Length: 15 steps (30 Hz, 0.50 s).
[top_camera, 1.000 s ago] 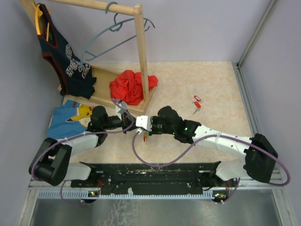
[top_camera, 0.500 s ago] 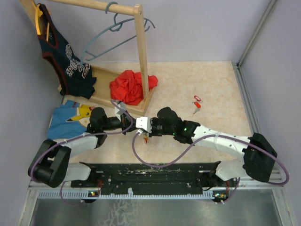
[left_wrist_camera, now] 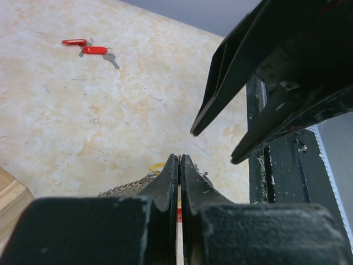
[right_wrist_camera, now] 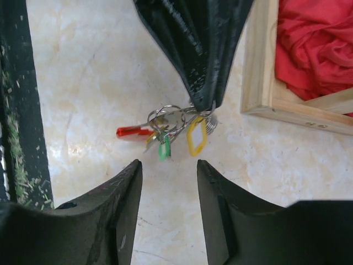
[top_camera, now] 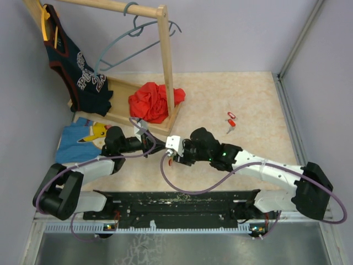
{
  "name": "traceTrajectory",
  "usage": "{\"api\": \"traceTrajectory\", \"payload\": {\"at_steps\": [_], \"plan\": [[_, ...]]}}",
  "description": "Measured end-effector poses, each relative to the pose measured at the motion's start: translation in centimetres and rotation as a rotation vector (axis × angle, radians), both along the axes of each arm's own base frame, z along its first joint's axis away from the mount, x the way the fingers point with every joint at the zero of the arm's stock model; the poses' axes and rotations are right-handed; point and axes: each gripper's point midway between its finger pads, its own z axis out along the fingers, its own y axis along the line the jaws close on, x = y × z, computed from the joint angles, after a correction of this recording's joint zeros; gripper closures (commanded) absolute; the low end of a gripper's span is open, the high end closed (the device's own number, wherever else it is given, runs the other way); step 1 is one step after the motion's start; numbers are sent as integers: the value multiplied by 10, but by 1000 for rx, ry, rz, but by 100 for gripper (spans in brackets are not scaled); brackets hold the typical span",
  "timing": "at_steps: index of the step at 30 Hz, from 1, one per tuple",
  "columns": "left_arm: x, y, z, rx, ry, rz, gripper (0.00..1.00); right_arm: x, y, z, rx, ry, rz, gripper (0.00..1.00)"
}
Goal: Put the keys on the keyring
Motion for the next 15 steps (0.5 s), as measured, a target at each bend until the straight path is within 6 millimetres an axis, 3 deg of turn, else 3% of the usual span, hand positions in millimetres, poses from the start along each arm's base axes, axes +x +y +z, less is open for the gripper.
{"api": "traceTrajectory", "payload": {"at_steps": [6, 15], "plan": [[3, 0, 0, 1, -9, 18, 99, 5, 0, 32, 141, 44, -137, 48], [14, 5, 3, -8, -9, 107, 99, 14, 10, 41, 326, 220, -348, 39]]}}
